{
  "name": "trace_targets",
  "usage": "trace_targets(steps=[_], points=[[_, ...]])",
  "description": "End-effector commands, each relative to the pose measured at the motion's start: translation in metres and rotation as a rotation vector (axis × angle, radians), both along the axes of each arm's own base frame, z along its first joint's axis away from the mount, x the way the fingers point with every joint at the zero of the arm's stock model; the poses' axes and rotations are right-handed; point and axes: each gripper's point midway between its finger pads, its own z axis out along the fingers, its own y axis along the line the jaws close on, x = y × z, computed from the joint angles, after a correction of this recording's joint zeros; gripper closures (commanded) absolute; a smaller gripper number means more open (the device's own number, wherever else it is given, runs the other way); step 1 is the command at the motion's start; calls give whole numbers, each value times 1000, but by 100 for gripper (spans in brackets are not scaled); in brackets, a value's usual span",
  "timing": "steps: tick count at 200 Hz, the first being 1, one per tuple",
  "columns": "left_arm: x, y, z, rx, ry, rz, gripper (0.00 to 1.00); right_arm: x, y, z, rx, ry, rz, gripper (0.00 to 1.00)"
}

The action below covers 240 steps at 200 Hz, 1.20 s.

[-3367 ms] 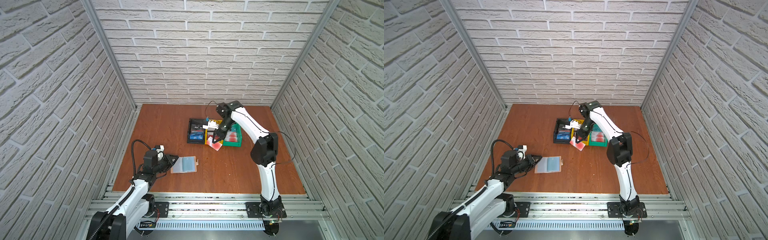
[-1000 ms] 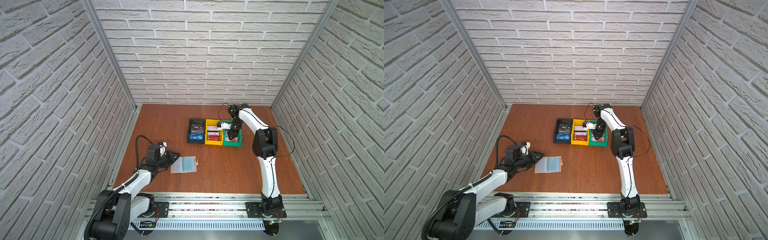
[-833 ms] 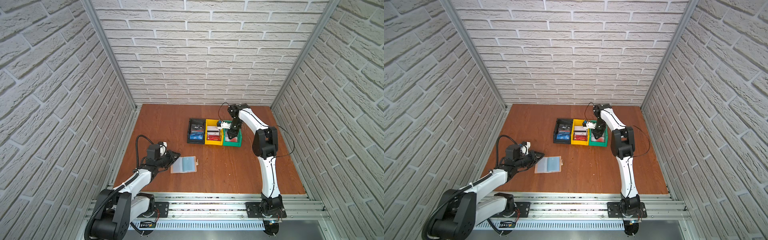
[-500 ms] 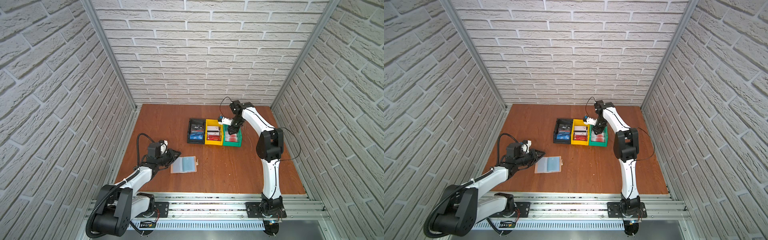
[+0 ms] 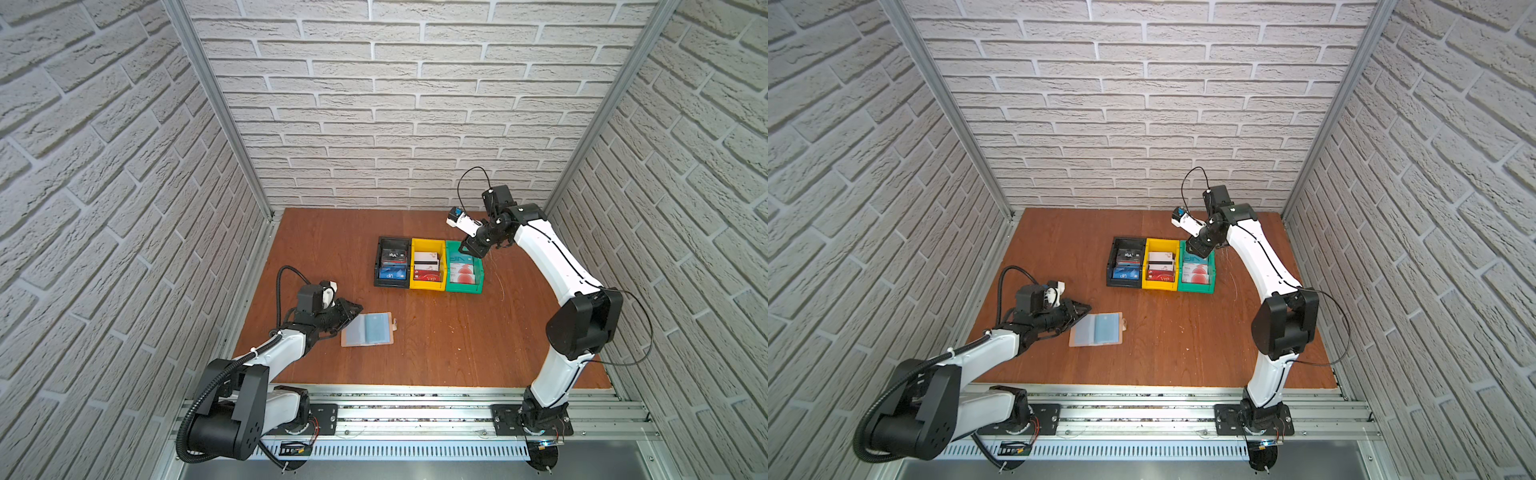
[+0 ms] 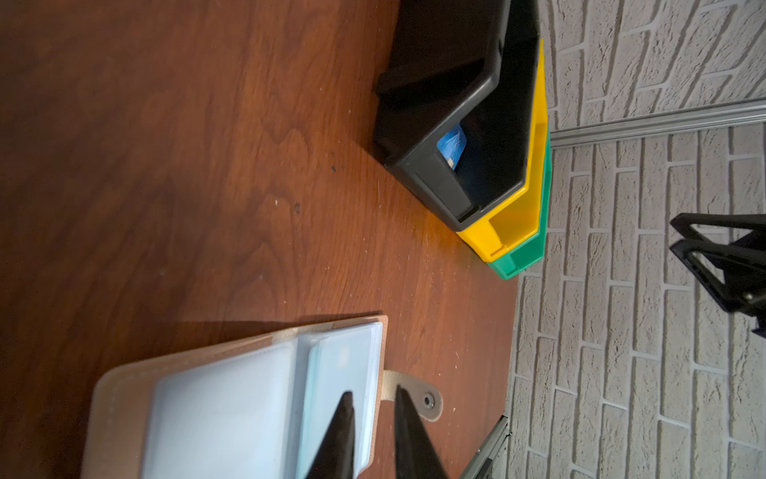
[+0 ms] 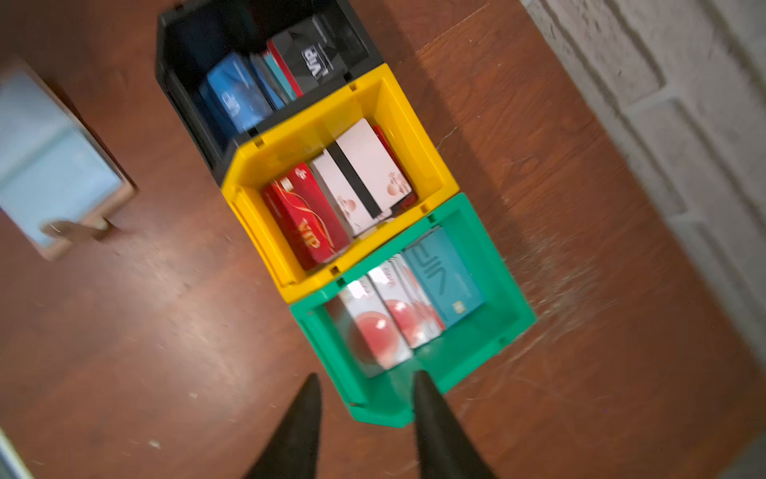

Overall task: Take the credit cards out of the card holder
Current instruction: Place the credit card in the storage box, then flip over the card slot in the card holder.

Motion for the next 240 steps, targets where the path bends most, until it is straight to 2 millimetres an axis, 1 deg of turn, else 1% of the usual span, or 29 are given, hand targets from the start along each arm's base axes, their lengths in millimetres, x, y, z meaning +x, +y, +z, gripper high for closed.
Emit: trace_targets(steps=[1, 20, 40, 48, 55, 58, 61, 62, 65, 67, 70, 99, 130, 141, 155, 160, 166, 167, 170, 173, 185, 193, 202, 214, 240], points=[[8, 0, 3, 12, -33, -15, 80, -7, 30, 12, 237, 52, -87, 48], [12, 1, 0, 13, -29, -6, 80, -28, 62, 6, 403, 145, -46, 48], [18, -1, -1, 1, -23, -18, 80, -49, 88, -6, 423, 148, 0, 47], [22, -3, -1, -4, -22, -25, 80, -54, 97, -9, 437, 151, 10, 46], [24, -5, -1, -8, -19, -34, 80, -59, 104, -12, 454, 164, 8, 42], [26, -5, -1, -9, -17, -35, 80, -60, 108, -13, 460, 171, 7, 39], [26, -5, -2, -10, -15, -39, 80, -62, 111, -14, 469, 181, 7, 33], [26, -6, -2, -11, -13, -40, 80, -63, 112, -14, 472, 184, 7, 30], [28, -6, -2, -13, -13, -43, 80, -65, 115, -15, 478, 194, 4, 14], [28, -7, -3, -14, -10, -44, 80, -66, 117, -16, 482, 199, 4, 6], [29, -7, -3, -17, -7, -47, 80, -68, 121, -18, 485, 210, 4, 2], [38, -12, -3, -37, -12, -65, 80, -93, 159, -35, 462, 274, 62, 1], [38, -13, -5, -41, -9, -70, 81, -115, 192, -54, 472, 354, 107, 1], [36, -12, -7, -37, -5, -69, 81, -122, 202, -60, 479, 381, 122, 6], [34, -11, -9, -30, 4, -74, 81, -134, 211, -70, 465, 427, 144, 19], [34, -11, -10, -28, 7, -74, 81, -139, 214, -73, 451, 444, 156, 27], [34, -11, -11, -27, 10, -76, 81, -144, 216, -78, 431, 463, 165, 46], [34, -11, -11, -26, 9, -77, 81, -146, 217, -80, 426, 468, 167, 51], [34, -11, -11, -25, 11, -77, 81, -149, 218, -82, 414, 476, 171, 56], [34, -10, -11, -26, 11, -75, 81, -152, 219, -84, 401, 483, 175, 59], [35, -11, -12, -28, 11, -81, 81, -163, 221, -94, 350, 500, 191, 63], [35, -11, -12, -28, 12, -81, 81, -168, 221, -100, 322, 509, 196, 70], [35, -11, -12, -27, 9, -81, 81, -173, 221, -106, 297, 518, 194, 76], [34, -11, -12, -25, 1, -77, 81, -179, 221, -113, 272, 533, 184, 93], [28, -8, -17, -15, 5, -60, 81, -190, 221, -129, 241, 573, 177, 94]])
